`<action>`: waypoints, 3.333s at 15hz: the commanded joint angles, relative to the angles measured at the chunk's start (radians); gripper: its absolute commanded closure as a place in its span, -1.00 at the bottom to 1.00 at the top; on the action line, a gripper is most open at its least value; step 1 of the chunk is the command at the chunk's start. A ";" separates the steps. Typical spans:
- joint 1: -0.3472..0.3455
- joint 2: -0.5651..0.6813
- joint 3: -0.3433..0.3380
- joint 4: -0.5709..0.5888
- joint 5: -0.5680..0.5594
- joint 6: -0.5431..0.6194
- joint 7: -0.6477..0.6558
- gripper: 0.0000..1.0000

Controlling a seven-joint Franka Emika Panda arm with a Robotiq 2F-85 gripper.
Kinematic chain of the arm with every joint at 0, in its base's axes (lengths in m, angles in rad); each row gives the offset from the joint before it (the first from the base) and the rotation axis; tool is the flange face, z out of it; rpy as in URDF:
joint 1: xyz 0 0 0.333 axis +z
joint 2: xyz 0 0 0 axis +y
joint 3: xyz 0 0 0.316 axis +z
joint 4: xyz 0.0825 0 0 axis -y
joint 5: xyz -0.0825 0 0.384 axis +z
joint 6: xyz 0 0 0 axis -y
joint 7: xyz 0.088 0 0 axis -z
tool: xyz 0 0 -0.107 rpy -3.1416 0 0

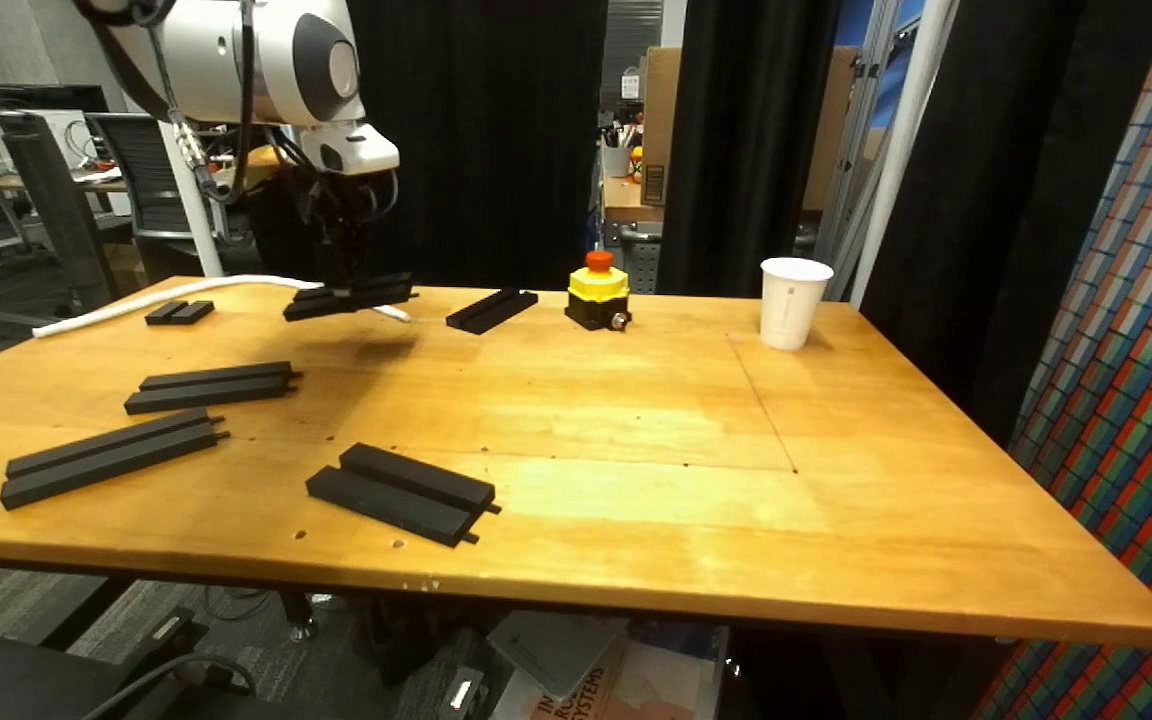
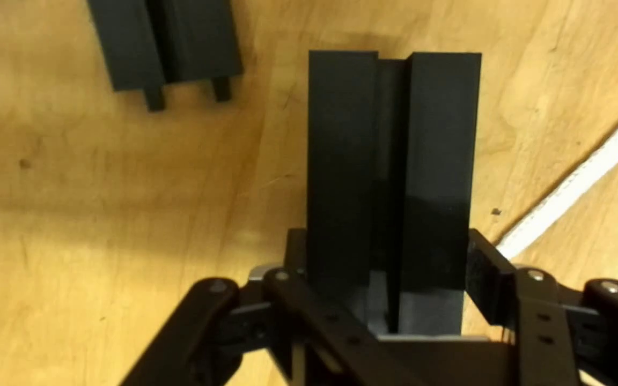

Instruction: Organize the black objects in a line

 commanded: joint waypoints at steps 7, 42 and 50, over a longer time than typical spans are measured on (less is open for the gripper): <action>-0.083 -0.078 0.007 -0.156 0.030 0.010 -0.281 0.09; -0.053 0.021 0.048 -0.145 0.208 0.059 -0.368 0.09; -0.052 0.054 0.057 -0.117 0.217 0.057 -0.374 0.09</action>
